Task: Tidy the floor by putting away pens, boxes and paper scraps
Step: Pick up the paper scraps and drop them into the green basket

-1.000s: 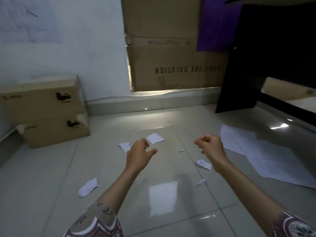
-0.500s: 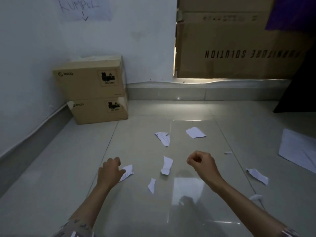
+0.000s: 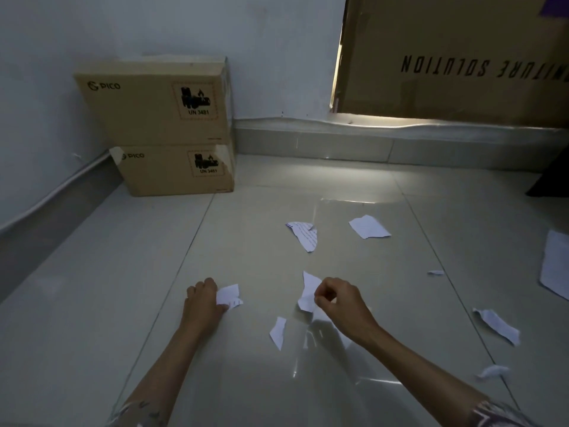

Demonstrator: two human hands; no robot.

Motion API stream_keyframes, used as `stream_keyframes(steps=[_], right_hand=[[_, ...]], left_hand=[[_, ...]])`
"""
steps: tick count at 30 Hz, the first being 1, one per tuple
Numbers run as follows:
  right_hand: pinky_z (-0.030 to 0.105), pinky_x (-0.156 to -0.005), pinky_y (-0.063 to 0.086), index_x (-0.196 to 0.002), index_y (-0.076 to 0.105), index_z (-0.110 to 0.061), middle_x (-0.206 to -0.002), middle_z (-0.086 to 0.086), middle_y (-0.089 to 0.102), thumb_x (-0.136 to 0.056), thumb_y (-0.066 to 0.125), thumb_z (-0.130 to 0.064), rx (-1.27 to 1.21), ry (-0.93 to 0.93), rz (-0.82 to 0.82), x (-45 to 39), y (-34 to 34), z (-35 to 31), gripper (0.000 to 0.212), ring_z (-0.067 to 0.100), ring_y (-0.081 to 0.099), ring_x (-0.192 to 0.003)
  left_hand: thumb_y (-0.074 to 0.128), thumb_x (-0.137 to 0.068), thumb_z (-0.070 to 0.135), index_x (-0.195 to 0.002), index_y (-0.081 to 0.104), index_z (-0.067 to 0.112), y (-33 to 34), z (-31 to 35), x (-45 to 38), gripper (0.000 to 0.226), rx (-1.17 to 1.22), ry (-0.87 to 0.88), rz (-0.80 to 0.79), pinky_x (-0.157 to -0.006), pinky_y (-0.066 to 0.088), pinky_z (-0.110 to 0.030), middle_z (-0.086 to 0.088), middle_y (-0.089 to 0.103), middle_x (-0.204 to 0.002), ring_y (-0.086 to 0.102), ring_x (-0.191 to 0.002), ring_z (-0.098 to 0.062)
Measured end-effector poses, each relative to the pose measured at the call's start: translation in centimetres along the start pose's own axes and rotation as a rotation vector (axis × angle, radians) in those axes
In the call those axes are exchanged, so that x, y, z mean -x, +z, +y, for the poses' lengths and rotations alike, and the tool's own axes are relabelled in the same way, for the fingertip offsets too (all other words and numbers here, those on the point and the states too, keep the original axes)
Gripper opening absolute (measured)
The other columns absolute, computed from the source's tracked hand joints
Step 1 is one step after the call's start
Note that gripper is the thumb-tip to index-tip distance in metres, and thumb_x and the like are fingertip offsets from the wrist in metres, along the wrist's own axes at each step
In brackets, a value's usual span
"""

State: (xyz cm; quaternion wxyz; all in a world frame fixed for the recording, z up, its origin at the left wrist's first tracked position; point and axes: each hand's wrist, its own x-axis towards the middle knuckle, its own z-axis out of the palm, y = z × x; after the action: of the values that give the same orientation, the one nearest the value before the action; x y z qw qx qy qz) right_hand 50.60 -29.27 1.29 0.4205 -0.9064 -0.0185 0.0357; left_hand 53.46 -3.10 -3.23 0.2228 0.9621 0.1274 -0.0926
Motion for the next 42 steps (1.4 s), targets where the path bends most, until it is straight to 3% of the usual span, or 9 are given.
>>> stream_keyframes(steps=[7,12,17,21,24,30,33,37,42], right_hand=[[0.022,-0.075,0.039,-0.092,0.055,-0.010,-0.095,0.005,0.053,-0.086,0.057,-0.006,-0.029,0.066,0.105,-2.7,1.9,1.5,0.007,0.019,0.053,-0.091],[0.029,-0.094,0.034,-0.124,0.046,-0.006,-0.125,0.012,0.047,-0.087,0.060,-0.019,0.064,0.164,0.075,-4.7,3.1,2.2,0.042,0.025,0.036,-0.122],[0.034,-0.101,0.031,-0.131,0.038,-0.006,-0.133,0.013,0.044,-0.085,0.062,-0.017,0.154,0.207,-0.004,-5.3,3.6,2.8,0.053,0.029,0.033,-0.126],[0.034,-0.084,0.045,-0.107,0.054,-0.003,-0.109,0.016,0.058,-0.082,0.059,-0.005,0.027,0.264,-0.007,-5.8,4.1,2.8,0.025,0.030,0.052,-0.105],[0.025,-0.054,0.033,-0.072,0.053,0.001,-0.071,0.011,0.050,-0.078,0.057,0.002,-0.047,0.230,0.020,-5.3,3.6,2.5,0.008,0.020,0.045,-0.066],[0.033,-0.065,0.042,-0.079,0.058,0.012,-0.073,0.018,0.054,-0.082,0.063,-0.006,-0.237,0.263,0.100,-4.6,1.4,3.0,0.019,0.022,0.047,-0.070],[0.034,-0.070,0.045,-0.088,0.060,0.014,-0.081,0.024,0.060,-0.083,0.063,-0.007,-0.268,0.255,0.138,-4.5,0.2,3.4,0.022,0.024,0.051,-0.074],[0.041,-0.074,0.050,-0.090,0.060,0.015,-0.083,0.024,0.061,-0.083,0.063,-0.006,-0.281,0.268,0.173,-4.4,-0.4,3.8,0.022,0.034,0.053,-0.074],[0.026,-0.060,0.037,-0.077,0.059,0.002,-0.072,0.010,0.052,-0.083,0.064,-0.006,-0.351,0.256,0.152,-5.1,-0.5,2.9,0.012,0.019,0.044,-0.065]], left_hand=[[0.075,-0.066,-0.002,-0.070,0.043,0.010,0.1,-0.9,-0.8,0.034,0.354,-0.082,0.091,-0.050,0.029,-0.022,-0.019,0.053,-0.090,0.050,-0.077,-0.023],[0.071,-0.069,-0.004,-0.072,0.051,0.004,-0.1,-0.7,0.2,0.022,0.525,-0.073,0.115,-0.052,0.033,-0.025,-0.010,0.052,-0.071,0.050,-0.070,-0.022],[0.070,-0.076,0.000,-0.069,0.059,0.004,-1.9,0.7,1.9,0.013,0.658,0.061,-0.183,-0.049,0.036,-0.019,-0.005,0.052,-0.063,0.049,-0.054,-0.009],[0.072,-0.073,-0.002,-0.057,0.057,0.012,-1.4,2.8,3.4,0.025,0.547,0.154,-0.398,-0.044,0.035,-0.010,0.005,0.050,-0.051,0.044,-0.042,0.001],[0.076,-0.069,0.000,-0.049,0.051,0.016,0.0,4.3,3.7,0.036,0.474,0.211,-0.429,-0.044,0.030,-0.013,0.012,0.043,-0.038,0.038,-0.039,0.001],[0.078,-0.063,0.008,-0.056,0.042,0.020,2.8,6.2,4.0,0.039,0.178,0.348,-0.261,-0.052,0.026,-0.020,-0.001,0.040,-0.079,0.041,-0.074,-0.017],[0.075,-0.060,0.005,-0.062,0.036,0.023,3.8,6.4,4.0,0.043,0.170,0.346,-0.204,-0.051,0.023,-0.025,0.006,0.038,-0.074,0.040,-0.078,-0.018],[0.071,-0.061,-0.003,-0.085,0.046,0.013,4.5,6.7,4.1,0.037,0.288,0.287,-0.215,-0.046,0.030,-0.015,-0.006,0.050,-0.080,0.043,-0.072,-0.018],[0.063,-0.064,-0.004,-0.054,0.043,0.018,4.8,7.0,4.0,0.032,0.237,0.287,-0.222,-0.044,0.022,-0.016,0.003,0.040,-0.058,0.043,-0.067,-0.016]])
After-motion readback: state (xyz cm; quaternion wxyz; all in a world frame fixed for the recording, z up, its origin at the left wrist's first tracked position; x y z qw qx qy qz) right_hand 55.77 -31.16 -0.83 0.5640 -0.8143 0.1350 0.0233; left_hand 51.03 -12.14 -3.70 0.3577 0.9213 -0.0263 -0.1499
